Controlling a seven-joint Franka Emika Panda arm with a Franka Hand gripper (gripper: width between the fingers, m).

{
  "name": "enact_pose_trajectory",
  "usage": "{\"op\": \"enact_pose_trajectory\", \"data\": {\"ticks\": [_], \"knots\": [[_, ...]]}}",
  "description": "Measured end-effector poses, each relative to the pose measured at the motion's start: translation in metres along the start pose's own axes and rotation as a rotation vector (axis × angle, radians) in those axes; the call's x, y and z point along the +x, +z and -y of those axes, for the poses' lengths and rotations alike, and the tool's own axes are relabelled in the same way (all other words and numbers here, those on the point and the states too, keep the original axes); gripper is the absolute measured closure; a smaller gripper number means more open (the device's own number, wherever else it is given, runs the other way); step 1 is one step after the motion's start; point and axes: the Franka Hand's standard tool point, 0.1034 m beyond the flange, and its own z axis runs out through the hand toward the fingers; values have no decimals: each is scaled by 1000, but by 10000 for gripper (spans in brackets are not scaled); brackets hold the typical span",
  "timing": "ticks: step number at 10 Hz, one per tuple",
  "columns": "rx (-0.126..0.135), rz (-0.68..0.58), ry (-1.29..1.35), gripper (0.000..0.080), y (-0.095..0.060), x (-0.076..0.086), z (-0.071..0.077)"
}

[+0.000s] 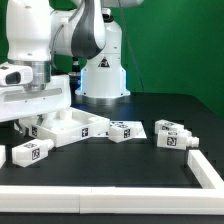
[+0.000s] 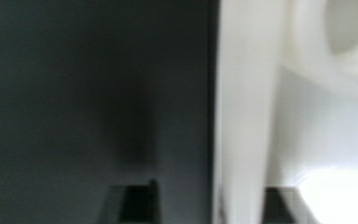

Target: Assemble one leg

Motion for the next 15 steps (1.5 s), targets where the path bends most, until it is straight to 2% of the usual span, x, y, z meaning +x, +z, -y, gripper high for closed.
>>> {"op": "enact_pose_trajectory", "data": {"ticks": [3,4,6,7,8,9,10,11,12,14,15], "knots": [[0,0,0,755,0,0,0],[10,4,20,755,-3,0,1],[39,22,139,755,-38,8,-2],[40,23,176,755,-57,19,-4],[39,22,209,755,-68,30,-4],[35,21,268,755,-74,43,-2],[25,19,371,755,-76,66,1],[24,24,470,755,-75,93,5],[17,20,547,755,-71,126,3],[5,4,664,755,-62,171,-10],[2,0,668,755,-56,183,-17]]}}
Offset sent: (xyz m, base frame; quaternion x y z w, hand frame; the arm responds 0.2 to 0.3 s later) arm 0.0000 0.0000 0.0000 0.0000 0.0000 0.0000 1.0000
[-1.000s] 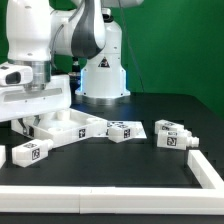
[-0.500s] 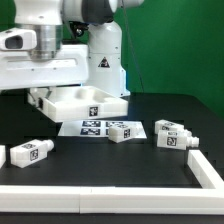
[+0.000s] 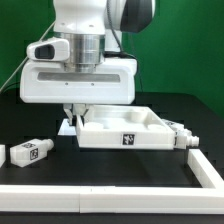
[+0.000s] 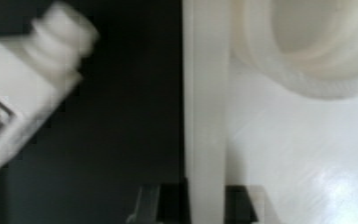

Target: Assemble one leg

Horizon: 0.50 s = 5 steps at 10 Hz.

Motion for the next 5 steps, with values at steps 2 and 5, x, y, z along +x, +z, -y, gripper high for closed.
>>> {"op": "enact_pose_trajectory", "data": {"ticks": [2,5], "knots": [[6,3,-12,755,2,1,-2],[7,5,-14,755,3,0,-1]]}}
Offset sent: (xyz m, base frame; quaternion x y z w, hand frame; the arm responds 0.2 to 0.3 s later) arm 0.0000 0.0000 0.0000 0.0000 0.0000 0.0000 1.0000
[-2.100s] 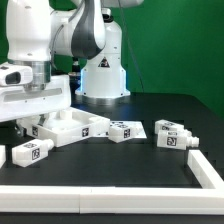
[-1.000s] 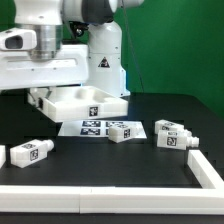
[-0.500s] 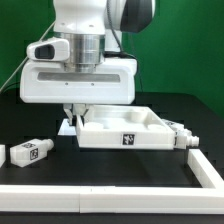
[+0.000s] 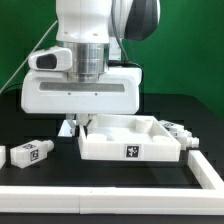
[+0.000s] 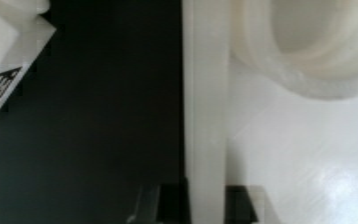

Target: Assemble one leg

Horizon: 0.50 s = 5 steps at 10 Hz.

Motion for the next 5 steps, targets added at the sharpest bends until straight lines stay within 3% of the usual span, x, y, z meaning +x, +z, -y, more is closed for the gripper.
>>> {"op": "enact_pose_trajectory", "data": {"ticks": [2,3,5], "knots": [[1,5,10,755,3,0,2],[3,18,27,755,11,4,9],[1,15,48,755,26,25,23]]}}
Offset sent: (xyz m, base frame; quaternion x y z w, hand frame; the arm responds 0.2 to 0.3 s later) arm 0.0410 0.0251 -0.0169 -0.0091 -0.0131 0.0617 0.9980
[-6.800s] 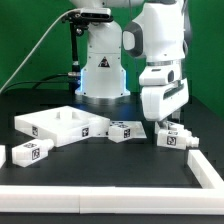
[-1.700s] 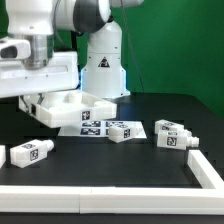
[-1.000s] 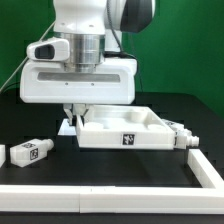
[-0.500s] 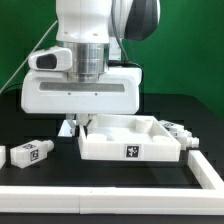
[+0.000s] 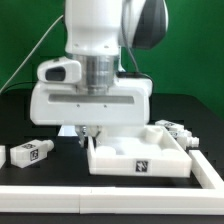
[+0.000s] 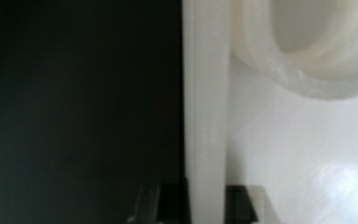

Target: Assemble one leg

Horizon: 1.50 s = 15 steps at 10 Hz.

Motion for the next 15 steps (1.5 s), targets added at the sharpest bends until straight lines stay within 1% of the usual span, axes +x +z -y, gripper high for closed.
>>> {"op": "enact_pose_trajectory", "data": {"ticks": [1,3,4,5,7,11,12,13,14,15], "knots": [[5,0,3,755,9,5,7],[9,-3,28,755,18,9,23],[12,-9,55,755,21,10,23],[11,-16,69,755,23,11,24],[19,-18,90,755,23,12,24],[18,-22,88,755,23,12,23],[18,-22,88,578,23,12,23],[18,-22,88,578,23,12,24],[18,-22,88,395,23,12,24],[21,-18,92,260,20,12,24]]}}
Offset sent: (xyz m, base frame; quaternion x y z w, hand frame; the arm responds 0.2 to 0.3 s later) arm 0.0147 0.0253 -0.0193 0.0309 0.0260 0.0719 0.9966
